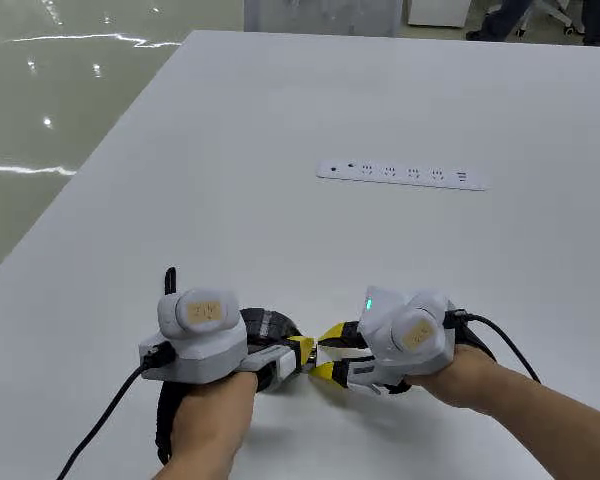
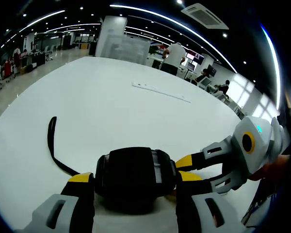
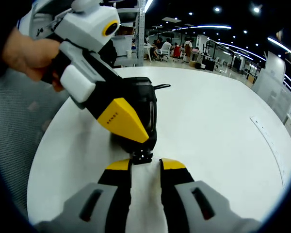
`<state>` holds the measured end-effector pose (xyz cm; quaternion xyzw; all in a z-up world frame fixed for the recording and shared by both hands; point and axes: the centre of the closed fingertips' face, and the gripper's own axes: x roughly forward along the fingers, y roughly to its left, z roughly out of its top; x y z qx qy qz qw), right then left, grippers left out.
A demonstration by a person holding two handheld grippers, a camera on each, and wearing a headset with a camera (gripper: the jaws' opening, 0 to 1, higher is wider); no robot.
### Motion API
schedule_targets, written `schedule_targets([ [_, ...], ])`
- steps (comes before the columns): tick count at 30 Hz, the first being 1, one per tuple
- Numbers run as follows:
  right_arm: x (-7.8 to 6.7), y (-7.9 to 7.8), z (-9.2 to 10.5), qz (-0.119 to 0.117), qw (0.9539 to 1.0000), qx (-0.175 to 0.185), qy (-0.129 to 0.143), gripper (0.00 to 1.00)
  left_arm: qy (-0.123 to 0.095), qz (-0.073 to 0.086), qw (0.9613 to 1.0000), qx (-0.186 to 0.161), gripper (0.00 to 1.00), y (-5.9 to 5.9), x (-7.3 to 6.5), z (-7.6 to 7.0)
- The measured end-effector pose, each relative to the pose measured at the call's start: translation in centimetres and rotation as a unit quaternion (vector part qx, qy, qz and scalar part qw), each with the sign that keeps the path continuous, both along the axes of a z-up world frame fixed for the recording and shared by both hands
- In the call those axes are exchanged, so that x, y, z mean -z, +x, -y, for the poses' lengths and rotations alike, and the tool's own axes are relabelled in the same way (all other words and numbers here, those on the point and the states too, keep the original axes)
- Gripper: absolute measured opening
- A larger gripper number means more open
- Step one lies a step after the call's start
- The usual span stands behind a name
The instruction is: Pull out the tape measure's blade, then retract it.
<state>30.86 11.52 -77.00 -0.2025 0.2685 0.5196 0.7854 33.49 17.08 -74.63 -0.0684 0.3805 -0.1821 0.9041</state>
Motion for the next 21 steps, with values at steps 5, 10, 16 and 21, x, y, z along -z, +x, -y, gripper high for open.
schedule_targets([
  [5,0.0,-0.2,0.2,-0.004,1.0000,0.004,0.000,0.22,0.004,-0.001,1.0000,0.005,0.66,-0.2,-0.1,-0.3],
  [10,0.0,-0.3,0.4,-0.005,1.0000,0.006,0.000,0.24,0.005,0.000,1.0000,0.007,0.67,-0.4,-0.2,-0.4],
  [16,0.0,-0.5,1.4,-0.006,0.9999,0.015,-0.003,0.26,0.010,0.000,0.9998,0.020,0.67,-0.9,-0.2,-0.4],
  [21,-0.3,-0.6,2.3,-0.005,0.9997,0.026,-0.003,0.28,0.014,0.001,0.9993,0.034,0.67,-1.3,-0.3,-0.4],
])
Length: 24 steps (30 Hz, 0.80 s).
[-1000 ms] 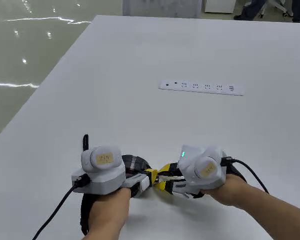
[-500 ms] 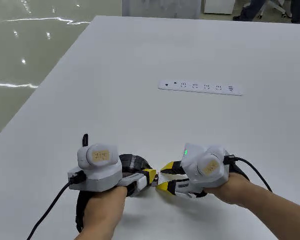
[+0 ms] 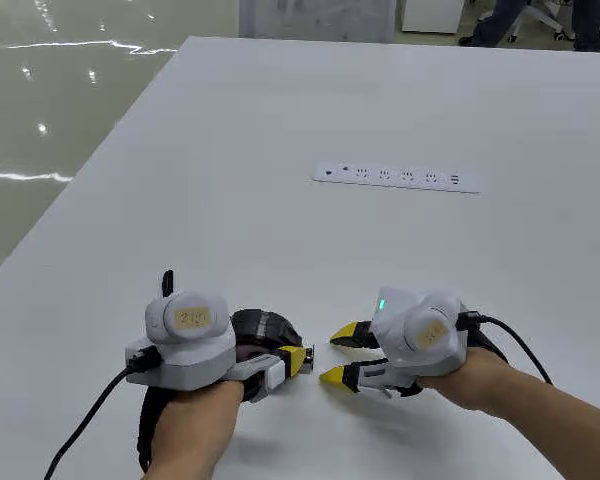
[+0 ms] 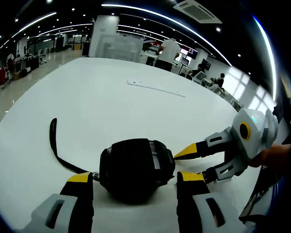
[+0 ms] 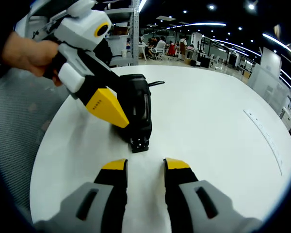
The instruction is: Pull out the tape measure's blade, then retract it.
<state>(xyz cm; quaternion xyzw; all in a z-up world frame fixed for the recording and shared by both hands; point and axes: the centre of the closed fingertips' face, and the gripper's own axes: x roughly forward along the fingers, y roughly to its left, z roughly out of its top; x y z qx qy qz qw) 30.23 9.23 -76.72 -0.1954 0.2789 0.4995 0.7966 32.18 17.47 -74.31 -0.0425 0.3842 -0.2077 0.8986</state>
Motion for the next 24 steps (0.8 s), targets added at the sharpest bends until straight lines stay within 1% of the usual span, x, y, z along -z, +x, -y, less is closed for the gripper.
schedule_targets([
  [5,-0.3,-0.2,0.9,0.000,1.0000,0.009,0.000,0.30,0.003,0.002,0.9999,0.015,0.68,-0.3,0.0,0.0],
  [7,-0.4,-0.2,1.3,-0.001,0.9999,0.015,0.003,0.31,0.005,0.005,0.9997,0.025,0.68,-0.4,-0.2,0.1],
  [9,-0.7,-0.3,1.7,0.000,0.9998,0.019,0.003,0.32,0.001,0.010,0.9994,0.033,0.68,-0.6,-0.5,0.2],
  [13,-1.0,-0.4,2.5,-0.002,0.9994,0.033,0.006,0.35,0.003,0.018,0.9987,0.049,0.69,-0.8,-0.7,0.2],
  [17,-1.5,-0.7,3.2,0.003,0.9988,0.047,0.012,0.37,-0.002,0.020,0.9979,0.061,0.70,-1.1,-0.7,0.1],
  [19,-1.6,-0.9,3.6,0.004,0.9985,0.053,0.012,0.38,-0.005,0.027,0.9967,0.076,0.71,-1.3,-0.9,0.3],
  [22,-1.8,-1.2,4.2,0.004,0.9978,0.063,0.016,0.40,-0.003,0.032,0.9954,0.091,0.71,-1.5,-1.1,0.0],
  [24,-2.0,-1.5,4.7,0.005,0.9973,0.071,0.018,0.42,-0.006,0.037,0.9943,0.100,0.72,-1.7,-1.4,0.0],
])
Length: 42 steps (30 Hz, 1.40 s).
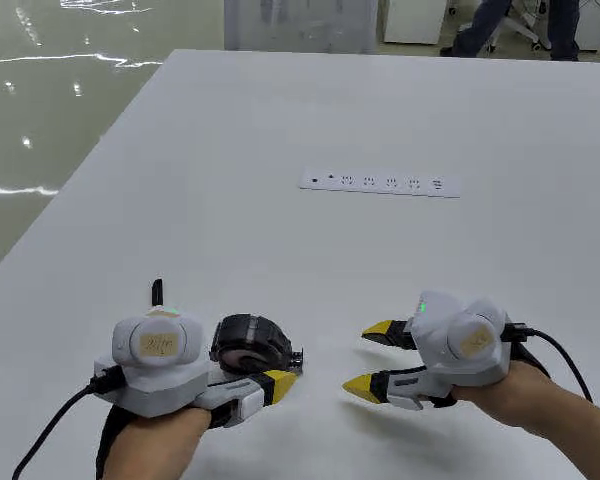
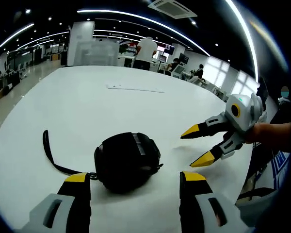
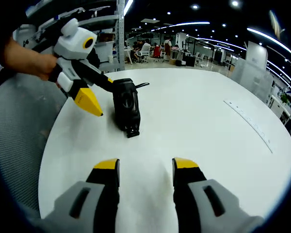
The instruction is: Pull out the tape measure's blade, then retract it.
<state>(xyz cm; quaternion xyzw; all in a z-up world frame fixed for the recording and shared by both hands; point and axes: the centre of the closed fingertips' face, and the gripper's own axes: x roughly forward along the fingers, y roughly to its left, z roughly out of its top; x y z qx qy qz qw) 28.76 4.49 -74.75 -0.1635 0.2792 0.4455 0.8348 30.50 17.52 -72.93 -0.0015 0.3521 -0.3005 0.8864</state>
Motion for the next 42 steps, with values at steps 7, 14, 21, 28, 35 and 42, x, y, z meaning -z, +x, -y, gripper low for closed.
schedule_targets([
  [7,-0.6,-0.8,1.7,0.002,0.9996,0.027,0.007,0.46,-0.003,0.016,0.9995,0.028,0.72,-0.2,-0.5,-0.4],
  [14,-0.8,-1.7,3.8,0.009,0.9985,0.054,0.007,0.48,-0.004,0.032,0.9977,0.061,0.73,-0.8,-0.7,-0.3],
  [21,-1.0,-2.9,5.9,0.010,0.9959,0.088,0.021,0.51,-0.005,0.036,0.9964,0.077,0.74,-1.5,-0.2,-0.8],
  [28,-1.2,-3.6,6.9,0.010,0.9943,0.103,0.027,0.54,-0.013,0.041,0.9958,0.081,0.76,-1.7,-0.4,-1.1],
  [35,-1.2,-6.0,8.9,0.008,0.9903,0.133,0.040,0.59,-0.005,0.065,0.9888,0.134,0.78,-2.7,-0.5,-2.3],
  [42,-1.5,-7.3,9.9,0.015,0.9881,0.144,0.051,0.65,-0.011,0.074,0.9851,0.155,0.83,-3.0,-0.8,-2.7],
])
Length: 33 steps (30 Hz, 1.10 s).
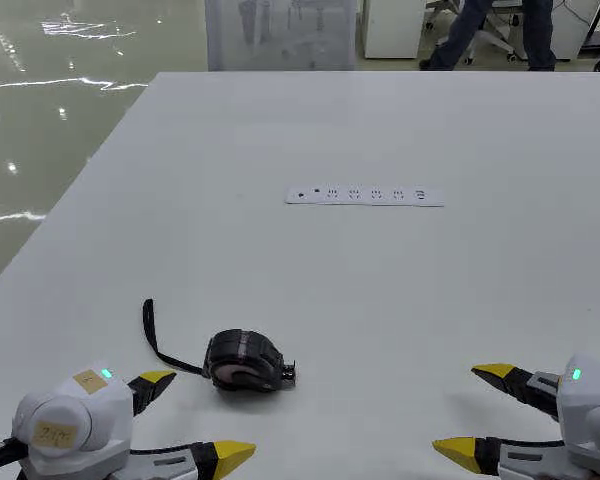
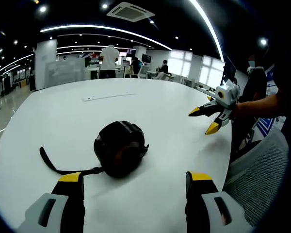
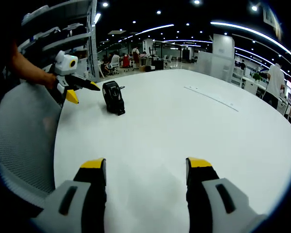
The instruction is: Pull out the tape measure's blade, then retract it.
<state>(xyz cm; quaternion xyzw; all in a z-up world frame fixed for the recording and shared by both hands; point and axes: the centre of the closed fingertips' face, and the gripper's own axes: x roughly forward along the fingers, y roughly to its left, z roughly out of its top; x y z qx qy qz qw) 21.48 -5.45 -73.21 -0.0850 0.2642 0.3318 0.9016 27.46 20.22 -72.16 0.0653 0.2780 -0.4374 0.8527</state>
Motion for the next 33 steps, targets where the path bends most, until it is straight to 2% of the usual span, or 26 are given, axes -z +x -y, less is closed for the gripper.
schedule_targets([
  [4,-0.2,-0.6,0.2,0.002,0.9999,0.004,0.011,0.69,0.001,0.007,0.9998,0.018,0.88,0.0,-0.1,0.1],
  [8,-0.3,-0.9,0.5,0.006,0.9997,0.013,0.022,0.76,-0.007,0.012,0.9994,0.032,0.93,-0.1,-0.1,0.3],
  [10,-0.6,-0.9,0.7,0.014,0.9993,0.019,0.031,0.79,-0.005,0.009,0.9990,0.044,0.95,-0.5,0.3,0.5],
  [12,-0.7,-0.9,0.8,0.019,0.9990,0.021,0.035,0.83,-0.001,0.007,0.9990,0.045,0.98,-0.6,0.6,0.4],
  [16,-0.8,-1.0,1.2,0.025,0.9985,0.029,0.039,0.89,-0.013,0.010,0.9989,0.043,1.00,-0.7,0.3,0.3],
  [18,-0.6,-1.2,1.3,0.026,0.9986,0.028,0.037,0.92,-0.011,0.010,0.9990,0.043,1.00,-0.9,0.3,0.3],
  [21,-0.5,-1.4,1.3,0.028,0.9985,0.027,0.038,0.96,-0.009,0.019,0.9987,0.046,1.00,-1.0,0.1,0.1],
  [23,-0.5,-1.4,1.3,0.027,0.9984,0.027,0.041,0.98,-0.013,0.023,0.9987,0.043,1.00,-0.8,-0.1,-0.1],
  [33,-0.4,-1.8,1.2,0.025,0.9989,0.020,0.033,0.98,-0.022,0.028,0.9988,0.035,1.00,-0.6,-0.5,-0.2],
])
